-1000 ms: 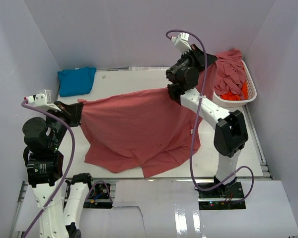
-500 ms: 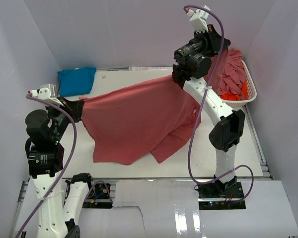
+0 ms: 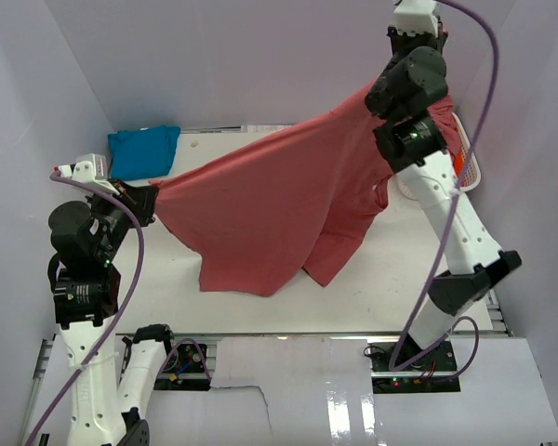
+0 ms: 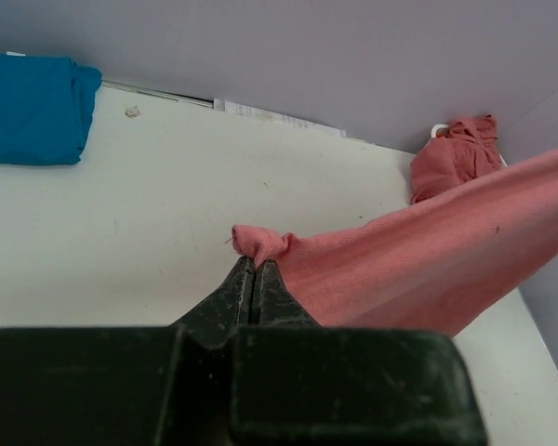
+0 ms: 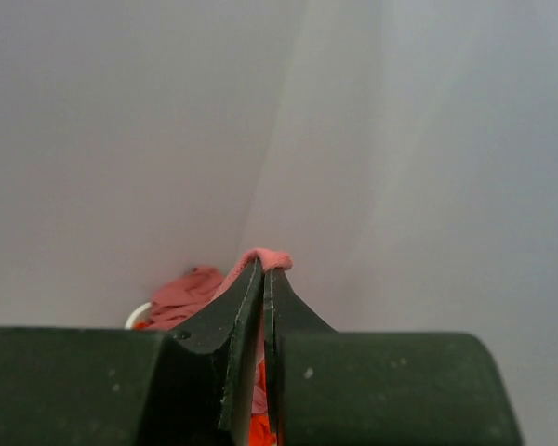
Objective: Fold and stack the t-shirts
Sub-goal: Flatten out the tshirt
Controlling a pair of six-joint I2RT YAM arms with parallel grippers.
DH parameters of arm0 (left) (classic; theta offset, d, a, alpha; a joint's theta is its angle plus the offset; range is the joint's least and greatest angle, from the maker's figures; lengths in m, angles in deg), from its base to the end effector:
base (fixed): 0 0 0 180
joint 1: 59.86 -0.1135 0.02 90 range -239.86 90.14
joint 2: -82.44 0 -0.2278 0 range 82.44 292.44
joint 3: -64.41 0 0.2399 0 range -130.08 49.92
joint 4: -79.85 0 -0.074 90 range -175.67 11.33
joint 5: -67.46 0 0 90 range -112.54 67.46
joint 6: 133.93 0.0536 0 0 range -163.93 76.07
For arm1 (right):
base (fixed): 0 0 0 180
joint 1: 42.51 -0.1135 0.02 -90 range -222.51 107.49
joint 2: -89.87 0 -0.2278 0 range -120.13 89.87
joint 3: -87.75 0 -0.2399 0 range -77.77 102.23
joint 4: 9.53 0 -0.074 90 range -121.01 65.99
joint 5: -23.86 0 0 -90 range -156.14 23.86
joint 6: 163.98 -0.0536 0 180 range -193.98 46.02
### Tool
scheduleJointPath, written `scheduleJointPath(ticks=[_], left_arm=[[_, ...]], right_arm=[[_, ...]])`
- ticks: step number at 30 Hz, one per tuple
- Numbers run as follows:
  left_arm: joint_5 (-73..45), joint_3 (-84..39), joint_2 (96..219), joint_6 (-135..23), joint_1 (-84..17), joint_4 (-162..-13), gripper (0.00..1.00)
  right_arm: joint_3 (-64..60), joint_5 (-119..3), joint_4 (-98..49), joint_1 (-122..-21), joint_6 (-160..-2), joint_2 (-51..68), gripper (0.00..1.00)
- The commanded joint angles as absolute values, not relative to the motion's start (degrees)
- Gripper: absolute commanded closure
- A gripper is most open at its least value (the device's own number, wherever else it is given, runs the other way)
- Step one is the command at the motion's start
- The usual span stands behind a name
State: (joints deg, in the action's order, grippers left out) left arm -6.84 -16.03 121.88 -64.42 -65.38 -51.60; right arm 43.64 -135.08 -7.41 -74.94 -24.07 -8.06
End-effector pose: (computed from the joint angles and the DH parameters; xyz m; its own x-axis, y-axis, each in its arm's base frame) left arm 0.1503 0.0000 0.3991 -0.1836 -0.3563 -0.9162 0.1176 0.9174 -0.3803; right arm 0.2901 0.1251 0.5467 0.0363 -0.3026 -0.9524 0.6798 0.7061 -0.1984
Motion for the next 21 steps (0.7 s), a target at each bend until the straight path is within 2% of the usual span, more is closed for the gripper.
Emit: scheduleJointPath(ticks=[1, 4, 7, 11, 16, 21], left_arm=[[-7.7, -15.5, 121.5, -64.8, -65.7, -53.6, 1.00], [-8.1, -15.5, 121.7, -64.9, -65.7, -53.7, 1.00], [-8.0, -16.1, 122.1, -65.0, -65.7, -53.7, 1.00], [-7.9, -15.9, 121.8, -65.2, -65.7, -53.7, 1.00], [-7.9, -15.1, 121.3, -65.2, -65.7, -53.3, 1.00], [-7.9, -15.2, 121.1, -64.4, -65.7, -52.4, 1.00]], right_arm=[[41.2, -117.4, -34.0, -73.0, -50.8, -1.4, 0.92], [37.6, -105.5, -40.0, -69.2, -58.5, 1.1, 0.92], [35.7, -82.7, -47.1, -58.7, -71.8, 3.5, 0.92], [29.9, -67.2, -47.5, -50.7, -78.3, 6.5, 0.92], [25.4, -64.6, -47.6, -49.5, -79.0, 11.2, 0.92], [28.1, -65.8, -51.3, -48.3, -77.8, 13.1, 0.92]])
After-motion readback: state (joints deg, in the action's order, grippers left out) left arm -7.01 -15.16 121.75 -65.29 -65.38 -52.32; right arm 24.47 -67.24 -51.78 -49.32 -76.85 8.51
